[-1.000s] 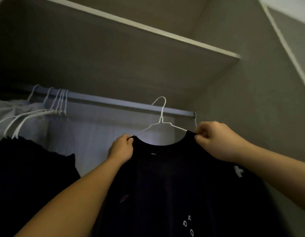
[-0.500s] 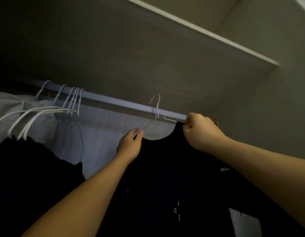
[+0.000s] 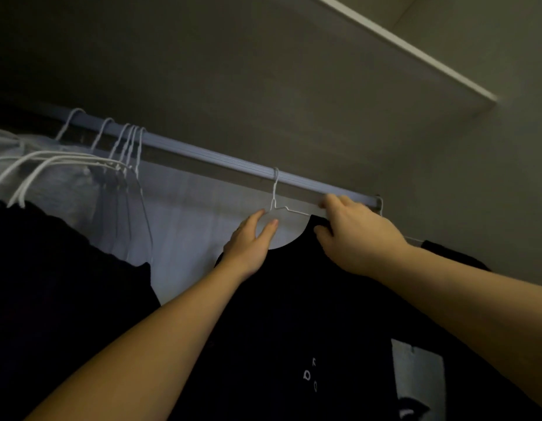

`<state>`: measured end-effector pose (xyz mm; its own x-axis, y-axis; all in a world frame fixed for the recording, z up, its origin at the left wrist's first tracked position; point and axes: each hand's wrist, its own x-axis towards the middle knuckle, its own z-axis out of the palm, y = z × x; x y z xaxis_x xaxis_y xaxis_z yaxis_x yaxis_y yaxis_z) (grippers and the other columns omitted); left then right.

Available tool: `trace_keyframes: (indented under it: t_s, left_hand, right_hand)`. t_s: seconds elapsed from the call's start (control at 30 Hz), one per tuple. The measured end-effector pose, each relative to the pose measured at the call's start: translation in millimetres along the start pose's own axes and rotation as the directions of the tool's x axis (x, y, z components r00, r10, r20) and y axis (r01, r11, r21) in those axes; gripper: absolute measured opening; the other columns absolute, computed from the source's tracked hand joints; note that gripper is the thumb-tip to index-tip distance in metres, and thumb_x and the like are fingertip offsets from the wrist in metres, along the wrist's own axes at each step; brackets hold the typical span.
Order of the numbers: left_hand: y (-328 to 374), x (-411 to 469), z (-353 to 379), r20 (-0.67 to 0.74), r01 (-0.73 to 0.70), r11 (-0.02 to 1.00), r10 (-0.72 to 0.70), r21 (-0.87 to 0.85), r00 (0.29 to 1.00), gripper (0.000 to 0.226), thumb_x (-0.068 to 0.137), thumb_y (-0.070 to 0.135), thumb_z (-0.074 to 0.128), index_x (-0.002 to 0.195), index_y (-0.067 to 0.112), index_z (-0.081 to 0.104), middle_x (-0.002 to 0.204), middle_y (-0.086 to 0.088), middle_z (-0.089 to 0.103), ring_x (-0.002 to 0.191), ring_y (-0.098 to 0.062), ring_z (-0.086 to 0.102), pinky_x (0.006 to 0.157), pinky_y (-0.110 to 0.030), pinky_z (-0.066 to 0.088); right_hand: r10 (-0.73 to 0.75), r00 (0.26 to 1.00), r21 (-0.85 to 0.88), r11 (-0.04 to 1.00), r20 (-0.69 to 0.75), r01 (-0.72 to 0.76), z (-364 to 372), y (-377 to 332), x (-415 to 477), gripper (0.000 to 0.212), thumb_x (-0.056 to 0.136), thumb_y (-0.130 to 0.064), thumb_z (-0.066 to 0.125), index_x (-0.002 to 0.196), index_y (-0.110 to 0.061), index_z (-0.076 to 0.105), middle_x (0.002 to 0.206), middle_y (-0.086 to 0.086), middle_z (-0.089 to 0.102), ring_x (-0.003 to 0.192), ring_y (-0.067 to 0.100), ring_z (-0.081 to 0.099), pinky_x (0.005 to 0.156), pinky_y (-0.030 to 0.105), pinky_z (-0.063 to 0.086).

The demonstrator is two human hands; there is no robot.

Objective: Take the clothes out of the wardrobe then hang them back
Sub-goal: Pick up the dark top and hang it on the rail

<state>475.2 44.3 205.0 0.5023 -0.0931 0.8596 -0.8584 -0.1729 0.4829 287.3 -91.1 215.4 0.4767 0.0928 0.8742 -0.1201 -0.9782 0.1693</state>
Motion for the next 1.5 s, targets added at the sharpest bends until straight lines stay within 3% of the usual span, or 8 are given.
trace_keyframes:
  t_s: [0.1,0.27,0.37,0.57,0.83,1.03,1.2,1.5]
  left_hand:
    - [5.1,-1.4,12.6,-0.012,-0.023,0.992,0.024,0.122,1.0,0.06,0.097,0.062,0.038,0.152,0.042,0.025,0.16,0.007,0.027,0.146,-0.022,0.028,0.119,-0.048,0.017]
    - [8.8,0.5,34.2,0.026,0.007,0.989,-0.011,0.148,1.0,0.066,0.095,0.069,0.029,0.153,0.047,0.007,0.164,0.01,0.012,0.15,-0.026,0.015,0.12,-0.051,0.008]
    - [10.0,1.4,47.7,0.027,0.025,0.994,-0.028,0.102,0.999,0.067,0.094,0.07,0.029,0.153,0.047,0.008,0.163,0.011,0.013,0.149,-0.027,0.018,0.12,-0.051,0.01]
    - [20.5,4.2,87.3,0.023,0.014,1.0,-0.014,0.022,1.0,0.062,0.096,0.067,0.032,0.151,0.041,0.021,0.161,0.009,0.022,0.145,-0.022,0.029,0.118,-0.049,0.017]
    - [36.1,16.0,167.8,0.133,0.03,0.998,-0.022,-0.059,0.991,0.064,0.091,0.073,0.033,0.146,0.043,0.022,0.16,0.007,0.023,0.141,-0.029,0.036,0.116,-0.056,0.021]
    - [44.6,25.5,235.1,0.21,0.06,0.99,-0.033,-0.124,0.977,0.069,0.087,0.077,0.034,0.147,0.046,0.018,0.159,0.002,0.027,0.142,-0.029,0.034,0.115,-0.056,0.022]
    - [49.0,29.0,277.9,0.271,0.091,0.984,-0.047,-0.155,0.961,0.078,0.085,0.081,0.029,0.151,0.045,0.011,0.164,0.003,0.015,0.148,-0.026,0.023,0.119,-0.058,0.01]
    - [39.7,30.3,300.8,0.195,0.036,0.985,-0.002,-0.169,0.981,0.065,0.095,0.07,0.025,0.152,0.044,0.01,0.165,0.012,0.0,0.152,-0.019,0.003,0.115,-0.064,-0.001]
  right_hand:
    - [-0.155,0.988,-0.262,0.954,-0.014,0.146,1.9,-8.9,-19.3,0.062,0.094,-0.052,0.041,0.145,-0.02,0.024,0.14,0.005,0.038,0.124,0.031,0.041,0.093,0.045,0.039]
    - [-0.155,0.987,-0.366,0.916,0.052,0.163,7.3,-12.0,-41.8,0.085,0.093,-0.059,0.039,0.154,-0.011,0.003,0.159,0.009,0.014,0.138,0.032,0.03,0.101,0.046,0.033]
    - [-0.14,0.984,-0.389,0.905,0.108,0.172,8.5,-1.4,-46.6,0.091,0.093,-0.063,0.038,0.155,-0.009,-0.002,0.163,0.009,-0.003,0.146,0.03,0.015,0.108,0.047,0.026]
    - [-0.057,0.978,-0.433,0.89,0.202,0.141,20.0,36.9,-50.7,0.097,0.09,-0.069,0.036,0.155,-0.011,-0.006,0.162,0.008,-0.015,0.149,0.029,0.0,0.115,0.05,0.019]
    - [0.071,0.966,-0.501,0.863,0.251,0.067,34.2,106.6,-56.3,0.099,0.087,-0.073,0.037,0.155,-0.016,-0.008,0.162,0.002,-0.019,0.15,0.024,-0.009,0.117,0.052,0.013]
    - [0.162,0.942,-0.609,0.791,0.295,0.054,36.4,156.0,-59.9,0.099,0.087,-0.076,0.03,0.155,-0.016,-0.01,0.161,0.002,-0.022,0.15,0.021,-0.016,0.117,0.06,-0.001]
    - [0.113,0.951,-0.699,0.704,0.288,0.128,43.5,179.3,-67.5,0.101,0.087,-0.078,0.019,0.154,-0.01,-0.011,0.161,0.009,-0.022,0.148,0.022,-0.023,0.115,0.061,-0.01]
    - [0.014,0.975,-0.731,0.664,0.222,0.157,61.1,187.4,-69.8,0.102,0.086,-0.077,0.014,0.153,-0.003,-0.001,0.161,0.019,-0.011,0.15,0.031,-0.013,0.118,0.059,-0.003]
